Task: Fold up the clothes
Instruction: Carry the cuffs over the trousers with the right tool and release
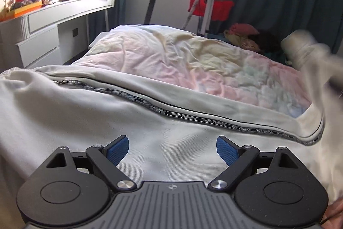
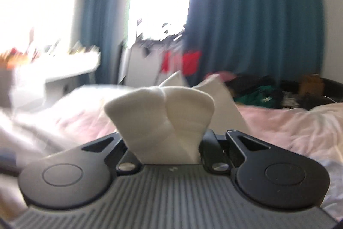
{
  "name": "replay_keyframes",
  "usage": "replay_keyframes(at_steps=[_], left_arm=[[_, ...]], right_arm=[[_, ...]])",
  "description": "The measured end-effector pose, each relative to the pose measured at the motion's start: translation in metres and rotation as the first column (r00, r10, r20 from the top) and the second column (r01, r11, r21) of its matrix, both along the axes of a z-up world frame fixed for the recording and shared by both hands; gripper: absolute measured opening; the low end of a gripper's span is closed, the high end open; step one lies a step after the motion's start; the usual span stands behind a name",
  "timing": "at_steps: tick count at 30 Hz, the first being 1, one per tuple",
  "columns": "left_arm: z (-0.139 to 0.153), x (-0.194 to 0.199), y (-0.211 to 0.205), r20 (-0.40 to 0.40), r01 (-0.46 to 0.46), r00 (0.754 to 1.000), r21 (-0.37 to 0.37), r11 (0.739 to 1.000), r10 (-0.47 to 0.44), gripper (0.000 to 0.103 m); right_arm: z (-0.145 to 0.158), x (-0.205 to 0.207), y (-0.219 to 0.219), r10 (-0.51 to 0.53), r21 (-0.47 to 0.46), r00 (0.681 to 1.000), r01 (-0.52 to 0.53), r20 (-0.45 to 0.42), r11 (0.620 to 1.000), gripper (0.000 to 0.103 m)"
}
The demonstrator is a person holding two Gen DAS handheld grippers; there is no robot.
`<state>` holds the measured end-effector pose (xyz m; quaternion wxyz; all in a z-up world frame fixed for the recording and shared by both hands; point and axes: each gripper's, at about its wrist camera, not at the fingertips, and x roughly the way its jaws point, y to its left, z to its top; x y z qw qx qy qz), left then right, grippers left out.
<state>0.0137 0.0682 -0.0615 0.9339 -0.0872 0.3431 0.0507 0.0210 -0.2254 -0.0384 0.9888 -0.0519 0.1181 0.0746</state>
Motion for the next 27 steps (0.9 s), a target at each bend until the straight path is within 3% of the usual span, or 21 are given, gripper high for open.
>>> replay_keyframes(at_steps=[3,5,8,11,14,20,23,24,25,27], left_arm=[[0.004,0.001,0.017,-0.009,-0.031,1.0,-0.056,0.998,0.03,0.09],[0.006,0.002,0.029,-0.008,-0.051,0.999,-0.104,0.993,0.051,0.09],[0.01,0.005,0.041,0.009,-0.08,0.997,-0.124,0.989,0.082,0.09],[0.013,0.009,0.047,0.031,-0.088,0.995,-0.12,0.989,0.092,0.09],[0.014,0.013,0.05,0.045,-0.071,0.996,-0.158,0.985,0.079,0.09],[0.009,0.017,0.049,0.053,-0.02,0.998,-0.195,0.981,0.031,0.09],[0.007,0.016,0.048,0.053,-0.005,0.998,-0.197,0.98,0.016,0.09],[0.007,0.015,0.047,0.054,-0.002,0.998,-0.197,0.98,0.013,0.09],[0.007,0.015,0.047,0.056,0.0,0.998,-0.194,0.981,0.011,0.09],[0.007,0.014,0.045,0.054,0.003,0.999,-0.192,0.981,0.007,0.09]], right_arm=[[-0.039,-0.007,0.048,0.095,-0.127,0.987,-0.112,-0.133,0.986,0.011],[-0.071,-0.007,0.073,0.125,-0.233,0.962,-0.183,-0.242,0.955,0.011],[-0.086,-0.011,0.093,0.111,-0.332,0.956,-0.202,-0.272,0.921,0.011],[-0.066,-0.014,0.094,0.131,-0.291,0.962,-0.2,-0.24,0.935,0.011],[-0.045,-0.028,0.113,0.202,-0.285,0.964,-0.246,-0.174,0.927,0.011],[-0.061,-0.013,0.136,0.248,-0.221,0.921,-0.319,-0.3,0.922,0.018],[-0.056,-0.01,0.126,0.314,-0.104,0.873,-0.376,-0.374,0.921,0.049],[-0.052,-0.009,0.121,0.344,-0.043,0.846,-0.394,-0.406,0.918,0.069],[-0.047,-0.012,0.115,0.402,0.039,0.802,-0.43,-0.442,0.902,0.081],[-0.038,-0.017,0.102,0.512,0.183,0.711,-0.49,-0.482,0.852,0.082]])
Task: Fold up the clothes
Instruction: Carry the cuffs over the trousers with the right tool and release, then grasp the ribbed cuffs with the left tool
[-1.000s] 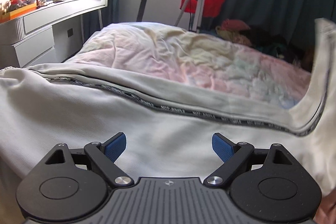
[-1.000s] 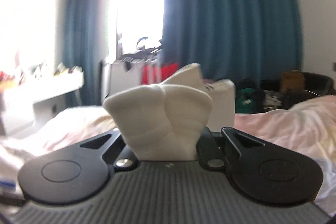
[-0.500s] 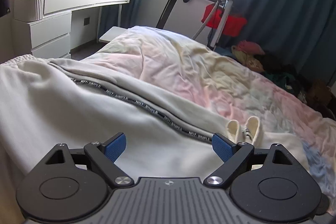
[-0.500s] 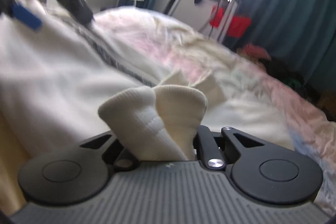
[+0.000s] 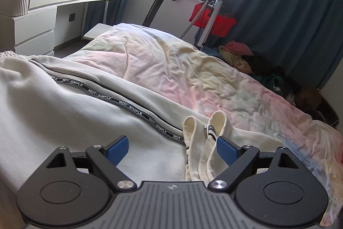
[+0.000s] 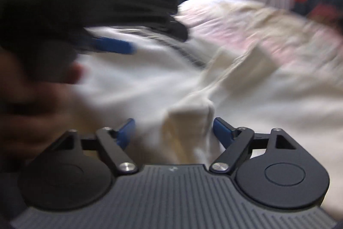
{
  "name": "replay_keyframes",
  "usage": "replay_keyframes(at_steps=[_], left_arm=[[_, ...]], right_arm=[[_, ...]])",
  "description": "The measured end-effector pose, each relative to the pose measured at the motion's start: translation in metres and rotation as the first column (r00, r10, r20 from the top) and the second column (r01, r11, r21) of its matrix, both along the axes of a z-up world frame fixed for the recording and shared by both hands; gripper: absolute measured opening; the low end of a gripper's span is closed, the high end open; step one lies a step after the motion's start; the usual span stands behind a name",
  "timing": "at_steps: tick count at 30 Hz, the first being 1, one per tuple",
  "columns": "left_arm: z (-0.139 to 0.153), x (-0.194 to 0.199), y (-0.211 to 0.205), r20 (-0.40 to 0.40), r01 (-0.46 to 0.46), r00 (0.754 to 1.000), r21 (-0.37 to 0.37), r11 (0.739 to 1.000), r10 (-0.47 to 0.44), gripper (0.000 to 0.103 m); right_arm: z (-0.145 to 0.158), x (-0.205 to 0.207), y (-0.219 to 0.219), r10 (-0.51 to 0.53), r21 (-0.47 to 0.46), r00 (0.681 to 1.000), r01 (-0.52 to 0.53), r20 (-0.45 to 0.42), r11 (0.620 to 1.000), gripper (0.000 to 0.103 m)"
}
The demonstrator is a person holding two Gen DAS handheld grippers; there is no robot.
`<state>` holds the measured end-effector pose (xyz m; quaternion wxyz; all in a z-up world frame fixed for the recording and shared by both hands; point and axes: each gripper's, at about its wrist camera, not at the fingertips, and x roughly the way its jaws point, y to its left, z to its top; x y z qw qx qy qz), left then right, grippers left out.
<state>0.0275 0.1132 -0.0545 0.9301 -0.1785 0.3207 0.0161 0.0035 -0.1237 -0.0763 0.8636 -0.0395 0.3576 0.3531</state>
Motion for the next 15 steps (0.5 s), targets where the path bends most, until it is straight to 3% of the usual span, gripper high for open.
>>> replay_keyframes(at_steps=[3,8,11,14,15], left_arm=[[-0.001,-0.003,-0.001,-0.008,0.01,1.0,-0.014,1.0,-0.01,0.09],[0.002,-0.013,-0.008,0.001,0.053,0.999,-0.019,0.998,-0.053,0.091],[0.002,-0.022,-0.02,0.01,0.118,0.993,-0.004,0.993,-0.118,0.087],[0.001,-0.029,-0.036,0.012,0.182,0.983,0.032,0.983,-0.182,0.083],[0.001,-0.031,-0.041,0.014,0.2,0.979,0.048,0.979,-0.201,0.083]], right_arm=[[0.017,-0.015,-0.024,0.008,0.061,0.999,-0.005,-0.037,0.998,0.082],[0.041,-0.011,-0.083,-0.211,0.068,0.977,0.211,-0.017,0.975,0.082],[0.034,0.002,-0.114,-0.397,0.009,0.916,0.397,0.047,0.918,0.082],[0.003,0.022,-0.14,-0.548,-0.043,0.829,0.555,0.111,0.831,0.082],[-0.009,0.028,-0.144,-0.569,-0.06,0.818,0.574,0.086,0.816,0.082]])
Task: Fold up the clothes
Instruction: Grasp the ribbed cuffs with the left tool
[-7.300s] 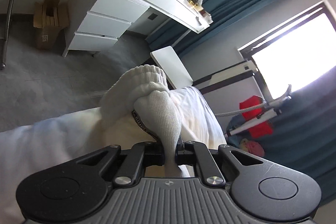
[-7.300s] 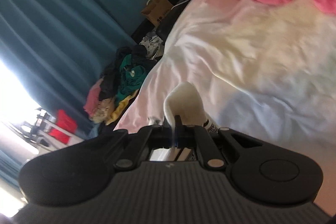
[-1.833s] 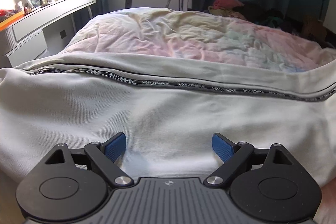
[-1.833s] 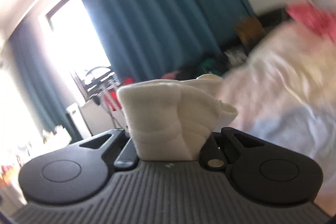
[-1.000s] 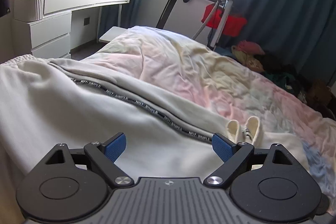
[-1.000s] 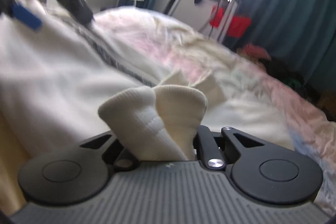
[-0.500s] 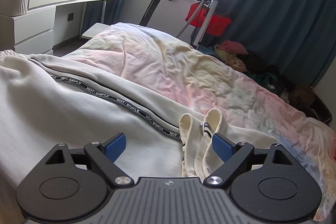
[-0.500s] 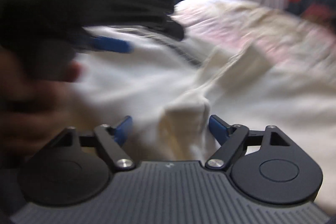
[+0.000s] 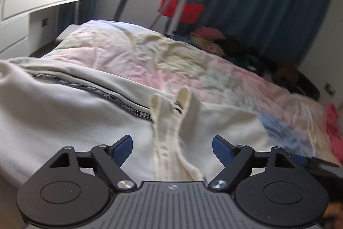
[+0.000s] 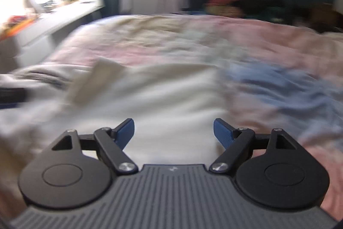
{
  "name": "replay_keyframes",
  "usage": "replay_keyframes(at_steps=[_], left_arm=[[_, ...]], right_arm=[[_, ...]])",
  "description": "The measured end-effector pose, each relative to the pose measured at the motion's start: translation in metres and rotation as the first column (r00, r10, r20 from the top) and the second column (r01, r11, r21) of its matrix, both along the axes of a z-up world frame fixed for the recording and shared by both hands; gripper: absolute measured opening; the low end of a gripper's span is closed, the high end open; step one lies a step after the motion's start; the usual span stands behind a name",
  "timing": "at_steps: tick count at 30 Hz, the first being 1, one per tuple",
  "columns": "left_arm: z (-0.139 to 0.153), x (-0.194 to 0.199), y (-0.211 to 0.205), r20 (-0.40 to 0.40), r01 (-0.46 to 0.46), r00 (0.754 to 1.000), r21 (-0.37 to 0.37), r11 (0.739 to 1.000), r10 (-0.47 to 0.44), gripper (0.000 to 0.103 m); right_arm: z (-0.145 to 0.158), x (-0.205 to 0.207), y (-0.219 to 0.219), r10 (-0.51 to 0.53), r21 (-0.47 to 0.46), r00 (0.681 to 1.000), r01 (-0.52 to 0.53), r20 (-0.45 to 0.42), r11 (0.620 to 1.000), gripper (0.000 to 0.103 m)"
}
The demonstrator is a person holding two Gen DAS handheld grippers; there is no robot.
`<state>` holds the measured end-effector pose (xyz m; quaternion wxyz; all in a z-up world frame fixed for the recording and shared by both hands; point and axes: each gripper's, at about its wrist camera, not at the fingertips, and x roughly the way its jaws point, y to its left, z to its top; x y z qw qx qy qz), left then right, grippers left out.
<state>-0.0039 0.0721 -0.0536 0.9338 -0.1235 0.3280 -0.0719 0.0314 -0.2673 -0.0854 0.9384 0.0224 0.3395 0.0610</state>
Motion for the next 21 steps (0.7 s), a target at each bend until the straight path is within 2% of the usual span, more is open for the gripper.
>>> replay_keyframes(at_steps=[2,4,7,11,13,16,18,20,21], left_arm=[[0.0,-0.004,-0.011,0.014,0.038,0.999,0.041,0.998,-0.039,0.082],[-0.002,-0.008,-0.022,0.022,0.074,0.997,0.075,0.994,-0.076,0.081],[-0.01,-0.012,-0.032,-0.001,0.109,0.994,0.098,0.989,-0.109,0.078],[-0.019,-0.012,-0.04,-0.016,0.153,0.988,0.1,0.983,-0.152,0.059],[-0.02,-0.013,-0.046,-0.002,0.177,0.984,0.165,0.97,-0.179,0.056],[-0.026,-0.009,-0.045,-0.038,0.178,0.984,0.151,0.972,-0.174,0.054],[-0.03,-0.007,-0.043,-0.06,0.175,0.984,0.142,0.974,-0.168,0.042],[-0.035,-0.005,-0.04,-0.076,0.159,0.986,0.137,0.978,-0.15,0.026],[-0.036,-0.005,-0.038,-0.081,0.151,0.987,0.132,0.98,-0.141,0.025]], right_arm=[[-0.023,0.012,-0.007,-0.049,-0.001,0.997,0.049,-0.063,0.999,0.083],[-0.031,0.021,-0.011,-0.075,0.057,0.993,0.081,-0.089,0.995,0.086],[-0.031,0.024,-0.01,-0.081,0.051,0.993,0.086,-0.089,0.995,0.086],[-0.029,0.021,-0.01,-0.088,0.053,0.992,0.093,-0.089,0.994,0.086],[-0.028,0.019,-0.008,-0.09,0.045,0.992,0.094,-0.088,0.995,0.086],[-0.027,0.018,-0.007,-0.095,0.037,0.992,0.098,-0.085,0.994,0.086],[-0.026,0.018,-0.006,-0.095,0.032,0.992,0.098,-0.083,0.995,0.086],[-0.026,0.018,-0.006,-0.095,0.028,0.992,0.097,-0.082,0.995,0.086],[-0.026,0.018,-0.006,-0.095,0.025,0.992,0.097,-0.081,0.995,0.085]])
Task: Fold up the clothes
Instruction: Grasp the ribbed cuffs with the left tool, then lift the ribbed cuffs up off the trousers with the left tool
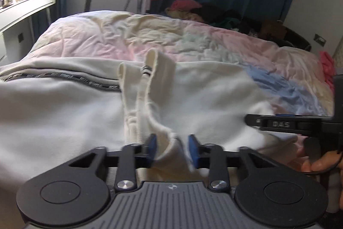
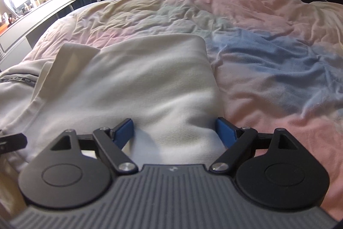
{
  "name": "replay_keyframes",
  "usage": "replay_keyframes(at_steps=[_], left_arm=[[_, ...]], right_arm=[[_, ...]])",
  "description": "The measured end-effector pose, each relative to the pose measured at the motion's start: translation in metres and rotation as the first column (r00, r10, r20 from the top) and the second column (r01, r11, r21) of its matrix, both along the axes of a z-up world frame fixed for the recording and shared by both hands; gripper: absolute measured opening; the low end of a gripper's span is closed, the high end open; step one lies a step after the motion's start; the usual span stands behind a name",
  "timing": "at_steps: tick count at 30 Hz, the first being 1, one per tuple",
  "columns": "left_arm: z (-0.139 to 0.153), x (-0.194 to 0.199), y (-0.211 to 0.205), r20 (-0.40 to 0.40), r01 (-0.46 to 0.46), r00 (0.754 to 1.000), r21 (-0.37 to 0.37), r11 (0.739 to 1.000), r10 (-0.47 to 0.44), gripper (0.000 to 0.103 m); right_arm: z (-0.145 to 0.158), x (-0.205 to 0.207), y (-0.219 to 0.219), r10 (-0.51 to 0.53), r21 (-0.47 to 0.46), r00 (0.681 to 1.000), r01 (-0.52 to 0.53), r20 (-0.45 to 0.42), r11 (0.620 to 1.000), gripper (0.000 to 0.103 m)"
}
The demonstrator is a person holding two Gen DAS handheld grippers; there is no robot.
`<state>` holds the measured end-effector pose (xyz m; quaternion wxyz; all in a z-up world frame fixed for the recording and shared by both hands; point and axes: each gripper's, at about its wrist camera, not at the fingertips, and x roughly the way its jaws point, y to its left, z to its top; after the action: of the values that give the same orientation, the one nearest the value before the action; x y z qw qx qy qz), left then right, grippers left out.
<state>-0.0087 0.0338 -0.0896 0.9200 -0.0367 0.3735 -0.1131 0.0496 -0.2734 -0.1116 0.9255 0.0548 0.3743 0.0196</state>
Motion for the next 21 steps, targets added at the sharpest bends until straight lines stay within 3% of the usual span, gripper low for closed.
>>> replay_keyframes(at_steps=[4,7,10,14,16,19,21], left_arm=[[0.004,-0.001,0.01,-0.005,-0.035,0.999,-0.06,0.998,0.035,0.013],[0.016,-0.005,0.023,-0.052,-0.075,0.996,-0.176,0.982,0.067,0.011],[0.03,-0.013,0.031,-0.071,-0.113,0.993,-0.246,0.963,0.098,0.011],[0.006,-0.014,0.021,-0.144,-0.125,0.984,-0.152,0.981,0.103,0.011],[-0.002,-0.013,0.025,-0.168,-0.136,0.98,-0.167,0.977,0.107,0.013],[0.001,-0.015,0.037,-0.167,-0.164,0.978,-0.226,0.96,0.128,0.026],[0.007,-0.02,0.047,-0.157,-0.191,0.976,-0.27,0.944,0.153,0.048]], right_arm=[[0.002,-0.002,0.001,0.0,-0.014,1.0,0.0,0.004,1.0,0.084],[0.003,-0.005,0.0,0.005,-0.013,1.0,-0.005,0.005,1.0,0.084],[0.004,-0.008,-0.001,0.016,-0.011,1.0,-0.016,0.012,1.0,0.084],[0.004,-0.008,0.0,0.019,-0.015,1.0,-0.019,0.007,1.0,0.084],[0.003,-0.008,0.002,0.02,-0.025,1.0,-0.02,0.004,1.0,0.084],[0.004,-0.01,0.002,0.018,-0.031,1.0,-0.018,0.004,0.999,0.084],[0.005,-0.01,0.001,0.015,-0.029,1.0,-0.014,0.002,0.999,0.084]])
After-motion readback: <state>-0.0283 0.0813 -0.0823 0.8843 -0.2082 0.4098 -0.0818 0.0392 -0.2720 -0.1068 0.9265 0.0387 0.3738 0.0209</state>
